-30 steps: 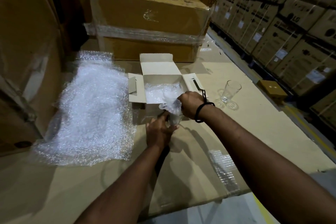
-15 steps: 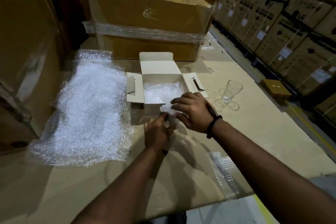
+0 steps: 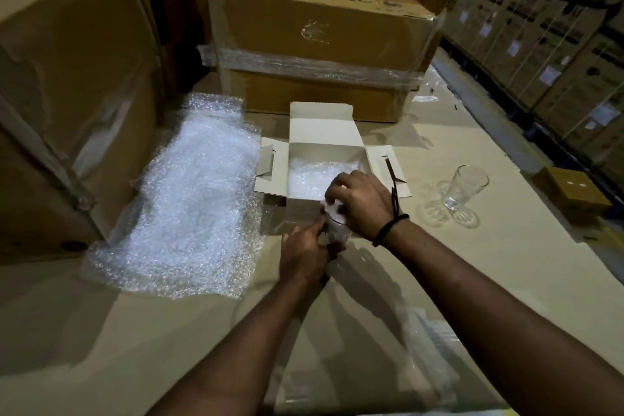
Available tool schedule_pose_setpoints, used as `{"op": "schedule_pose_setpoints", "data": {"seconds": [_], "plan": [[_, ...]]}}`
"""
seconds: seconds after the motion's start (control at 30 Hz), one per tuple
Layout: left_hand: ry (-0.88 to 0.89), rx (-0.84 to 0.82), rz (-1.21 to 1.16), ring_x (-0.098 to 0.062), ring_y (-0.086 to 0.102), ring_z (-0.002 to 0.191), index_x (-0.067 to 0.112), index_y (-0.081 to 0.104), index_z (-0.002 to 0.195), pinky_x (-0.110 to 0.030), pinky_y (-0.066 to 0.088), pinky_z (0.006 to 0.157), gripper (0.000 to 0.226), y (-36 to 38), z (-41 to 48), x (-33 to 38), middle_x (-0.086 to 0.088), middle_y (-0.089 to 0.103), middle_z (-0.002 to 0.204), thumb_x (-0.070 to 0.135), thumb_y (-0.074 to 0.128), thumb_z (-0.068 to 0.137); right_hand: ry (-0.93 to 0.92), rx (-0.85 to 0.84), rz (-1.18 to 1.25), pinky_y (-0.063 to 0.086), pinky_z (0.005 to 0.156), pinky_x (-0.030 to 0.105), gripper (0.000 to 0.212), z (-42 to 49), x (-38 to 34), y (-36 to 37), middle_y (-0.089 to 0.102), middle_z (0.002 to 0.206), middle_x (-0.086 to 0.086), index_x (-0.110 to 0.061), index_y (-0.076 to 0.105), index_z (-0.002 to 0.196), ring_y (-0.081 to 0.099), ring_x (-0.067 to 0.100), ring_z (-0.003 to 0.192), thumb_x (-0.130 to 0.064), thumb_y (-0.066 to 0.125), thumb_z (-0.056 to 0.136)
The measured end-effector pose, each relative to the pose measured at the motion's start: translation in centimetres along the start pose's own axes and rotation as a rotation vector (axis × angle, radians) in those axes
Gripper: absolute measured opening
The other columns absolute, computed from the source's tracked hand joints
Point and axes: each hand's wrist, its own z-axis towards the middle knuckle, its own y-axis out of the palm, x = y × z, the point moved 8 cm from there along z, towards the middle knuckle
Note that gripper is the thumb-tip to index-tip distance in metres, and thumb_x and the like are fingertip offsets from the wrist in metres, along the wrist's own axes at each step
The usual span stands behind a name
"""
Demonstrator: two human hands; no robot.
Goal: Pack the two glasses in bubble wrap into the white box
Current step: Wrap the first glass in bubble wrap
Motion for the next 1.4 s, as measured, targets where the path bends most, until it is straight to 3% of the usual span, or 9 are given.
{"op": "schedule_pose_setpoints", "data": {"seconds": [0.13, 0.37, 0.53, 0.8, 0.93, 1.07, 1.23, 1.3, 1.4], "plan": [[-0.005, 0.025, 0.044, -0.022, 0.059, 0.088, 0.047, 0.053, 0.111, -0.037, 0.051, 0.075, 0.047, -0.2, 0.2, 0.1, 0.006, 0.066, 0.088, 0.046, 0.069, 0.067, -0.123, -0.013, -0.053, 0.028, 0.062, 0.029, 0.037, -1.8, 1.0, -0.1, 0.073, 0.089, -0.012, -0.03, 0.075, 0.085, 0.061, 0.024, 0.076, -0.006, 0.065, 0.058], [-0.071, -0.006, -0.066, -0.021, 0.061, 0.086, 0.055, 0.059, 0.094, -0.037, 0.056, 0.064, 0.033, 0.8, -0.1, -0.9, 0.007, 0.062, 0.085, 0.061, 0.069, 0.063, -0.094, -0.422, -0.123, 0.024, 0.08, 0.032, 0.05, -1.2, 0.4, 2.0, 0.061, 0.124, -0.014, -0.038, 0.056, 0.127, 0.042, 0.017, 0.112, -0.011, 0.049, 0.086], [0.05, -0.019, -0.049, -0.016, 0.058, 0.093, 0.048, 0.058, 0.112, -0.041, 0.052, 0.077, 0.047, 0.1, 0.1, 0.3, 0.011, 0.07, 0.093, 0.061, 0.066, 0.068, 0.101, -0.289, -0.152, 0.027, 0.089, 0.035, 0.046, -1.5, 2.1, -0.5, 0.065, 0.117, -0.009, -0.037, 0.062, 0.12, 0.044, 0.016, 0.118, -0.012, 0.052, 0.083], [0.075, 0.008, 0.005, -0.019, 0.055, 0.094, 0.041, 0.06, 0.116, -0.044, 0.048, 0.082, 0.049, -0.3, -0.2, 0.8, 0.011, 0.07, 0.099, 0.062, 0.064, 0.072, 0.106, -0.477, -0.091, 0.028, 0.092, 0.036, 0.04, -1.9, 2.3, 1.4, 0.063, 0.113, 0.001, -0.038, 0.062, 0.118, 0.047, 0.018, 0.118, -0.019, 0.051, 0.085], [0.043, 0.005, -0.041, -0.012, 0.063, 0.089, 0.047, 0.061, 0.114, -0.036, 0.053, 0.074, 0.043, 0.0, -0.4, 0.6, 0.017, 0.069, 0.095, 0.055, 0.068, 0.072, 0.373, -0.139, 0.473, 0.044, 0.089, 0.028, 0.035, -2.9, 4.5, -0.3, 0.062, 0.122, -0.002, -0.025, 0.063, 0.118, 0.058, 0.016, 0.106, -0.034, 0.067, 0.084], [0.005, -0.015, -0.249, -0.013, 0.064, 0.1, 0.028, 0.068, 0.111, -0.029, 0.054, 0.083, 0.032, -0.4, -0.7, -0.1, 0.01, 0.067, 0.106, 0.041, 0.069, 0.082, 0.518, -0.135, 0.781, 0.046, 0.1, 0.034, 0.094, -5.9, 3.3, 3.3, 0.049, 0.136, -0.001, -0.021, 0.04, 0.142, 0.051, 0.015, 0.118, -0.036, 0.088, 0.062], [-0.04, 0.401, -0.182, -0.017, 0.061, 0.093, 0.026, 0.064, 0.099, -0.04, 0.055, 0.078, 0.036, -5.4, -1.5, -2.8, 0.007, 0.057, 0.105, -0.002, 0.065, 0.077, 0.628, 0.114, 0.916, 0.049, 0.096, 0.03, 0.08, -6.3, 3.1, 4.2, 0.061, 0.116, -0.003, -0.021, 0.047, 0.133, 0.058, 0.011, 0.107, -0.017, 0.087, 0.063], [-0.006, 0.42, -0.119, -0.019, 0.056, 0.107, 0.033, 0.059, 0.115, -0.041, 0.055, 0.084, 0.051, -6.2, -1.2, -2.6, 0.009, 0.046, 0.12, -0.002, 0.064, 0.078, 0.609, 0.15, 1.009, 0.05, 0.091, 0.018, 0.077, -5.6, 3.0, 2.9, 0.059, 0.113, -0.006, -0.022, 0.046, 0.132, 0.057, 0.001, 0.103, -0.018, 0.086, 0.066], [0.079, 0.383, -0.032, -0.015, 0.041, 0.128, 0.034, 0.047, 0.137, -0.034, 0.044, 0.104, 0.071, -6.5, -0.9, -1.6, 0.006, 0.036, 0.144, -0.003, 0.065, 0.079, 0.658, 0.158, 1.099, 0.05, 0.087, 0.026, 0.072, -2.9, 4.0, 1.4, 0.056, 0.113, -0.005, -0.024, 0.042, 0.135, 0.055, 0.008, 0.104, -0.024, 0.081, 0.074]]}}
